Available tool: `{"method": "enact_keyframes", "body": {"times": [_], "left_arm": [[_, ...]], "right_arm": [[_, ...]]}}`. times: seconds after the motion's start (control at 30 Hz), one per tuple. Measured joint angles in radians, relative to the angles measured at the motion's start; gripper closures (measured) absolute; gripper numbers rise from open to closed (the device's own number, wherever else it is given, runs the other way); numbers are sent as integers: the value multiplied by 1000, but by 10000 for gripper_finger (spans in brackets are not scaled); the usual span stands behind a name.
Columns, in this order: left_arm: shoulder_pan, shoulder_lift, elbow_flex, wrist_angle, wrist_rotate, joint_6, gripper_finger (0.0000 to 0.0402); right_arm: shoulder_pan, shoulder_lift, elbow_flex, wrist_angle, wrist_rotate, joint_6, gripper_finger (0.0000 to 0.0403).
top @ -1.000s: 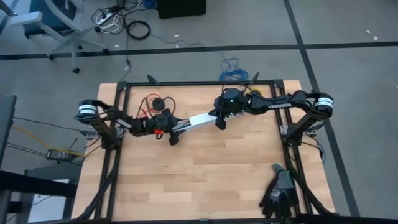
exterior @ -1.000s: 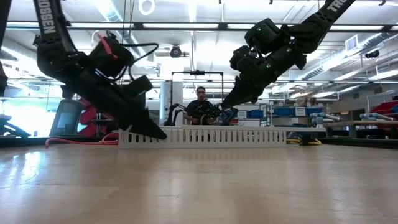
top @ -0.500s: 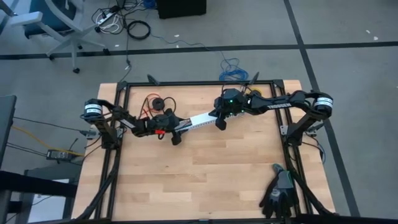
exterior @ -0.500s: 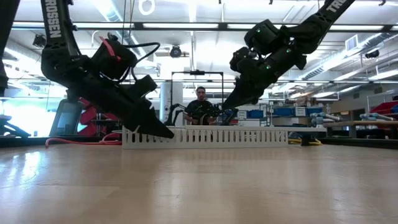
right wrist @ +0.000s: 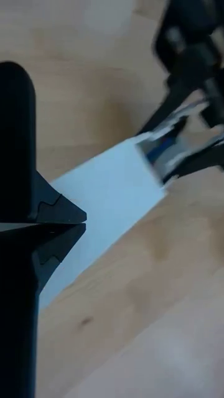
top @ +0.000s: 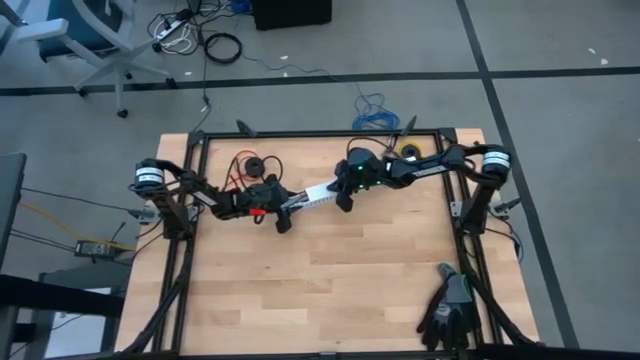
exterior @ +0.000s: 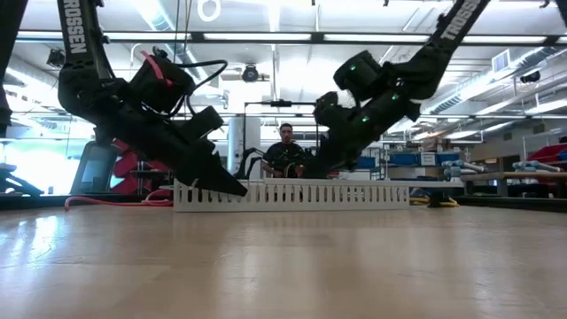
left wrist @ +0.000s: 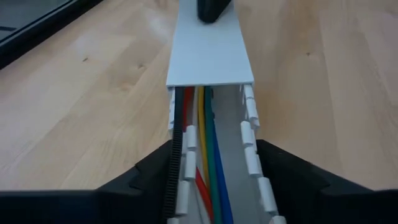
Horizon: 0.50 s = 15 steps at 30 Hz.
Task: Ziptie cables
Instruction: Close the white cable duct
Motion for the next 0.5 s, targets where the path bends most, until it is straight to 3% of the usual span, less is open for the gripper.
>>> {"method": "enact_keyframes", "body": {"times": [0.3,0.5], "left_arm": [[0,0,-2,5,2,0,192],[0,0,0,3,2,0,192]], "right_arm": [[56,229,236,32,-128,-23,403],[80,226,287,31,-147,-86,403]]}}
